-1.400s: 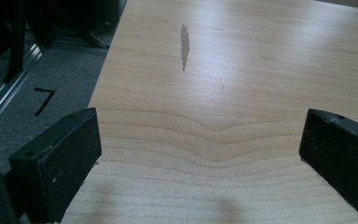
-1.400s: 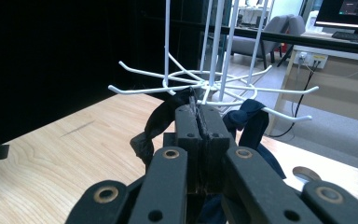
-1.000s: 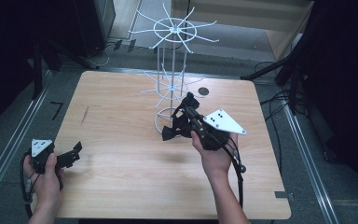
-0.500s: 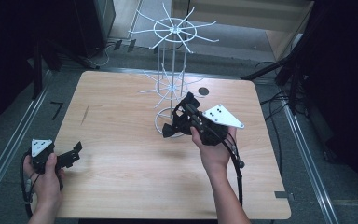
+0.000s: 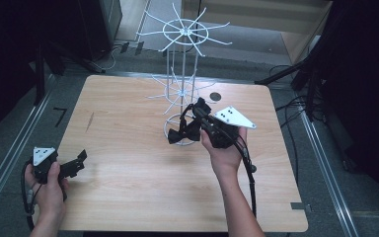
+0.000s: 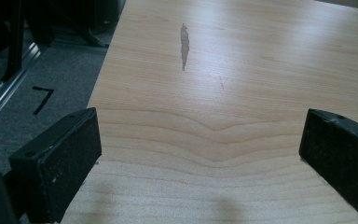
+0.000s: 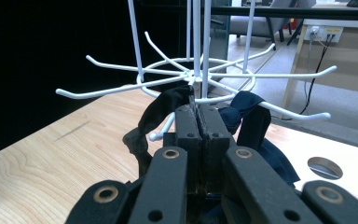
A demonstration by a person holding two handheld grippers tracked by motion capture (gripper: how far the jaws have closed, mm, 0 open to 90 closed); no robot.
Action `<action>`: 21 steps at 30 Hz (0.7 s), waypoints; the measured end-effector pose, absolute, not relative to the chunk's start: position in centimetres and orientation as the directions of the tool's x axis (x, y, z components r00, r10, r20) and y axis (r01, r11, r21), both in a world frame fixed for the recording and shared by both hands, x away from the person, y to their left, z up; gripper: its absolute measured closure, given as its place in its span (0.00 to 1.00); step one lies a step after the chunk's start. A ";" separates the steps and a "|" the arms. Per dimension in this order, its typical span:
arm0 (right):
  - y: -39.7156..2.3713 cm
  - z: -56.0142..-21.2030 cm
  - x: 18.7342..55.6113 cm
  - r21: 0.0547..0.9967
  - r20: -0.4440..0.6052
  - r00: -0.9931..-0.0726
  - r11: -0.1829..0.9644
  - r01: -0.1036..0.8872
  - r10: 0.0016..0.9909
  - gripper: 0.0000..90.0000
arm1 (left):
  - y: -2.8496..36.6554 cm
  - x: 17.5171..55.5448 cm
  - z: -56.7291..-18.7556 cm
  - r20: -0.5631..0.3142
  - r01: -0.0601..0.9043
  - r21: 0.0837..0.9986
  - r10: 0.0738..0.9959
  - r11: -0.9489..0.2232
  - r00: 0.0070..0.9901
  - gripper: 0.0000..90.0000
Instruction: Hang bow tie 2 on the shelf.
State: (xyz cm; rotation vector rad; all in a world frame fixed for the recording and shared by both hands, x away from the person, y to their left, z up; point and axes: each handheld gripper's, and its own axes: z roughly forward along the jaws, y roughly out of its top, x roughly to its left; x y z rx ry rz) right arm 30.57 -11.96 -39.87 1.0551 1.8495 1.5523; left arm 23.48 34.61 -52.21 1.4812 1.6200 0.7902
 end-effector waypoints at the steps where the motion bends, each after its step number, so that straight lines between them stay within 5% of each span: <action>1: -11.9 -39.9 30.6 0.968 0.102 -0.573 0.050 0.244 0.813 1.00 | 34.6 23.5 -52.2 -0.138 0.501 0.857 0.990 0.124 -0.009 0.00; 21: -11.9 -41.3 31.6 0.958 0.132 -0.557 0.038 0.283 0.820 0.97 | 34.6 23.5 -52.2 -0.138 0.501 0.856 0.990 0.125 -0.010 0.00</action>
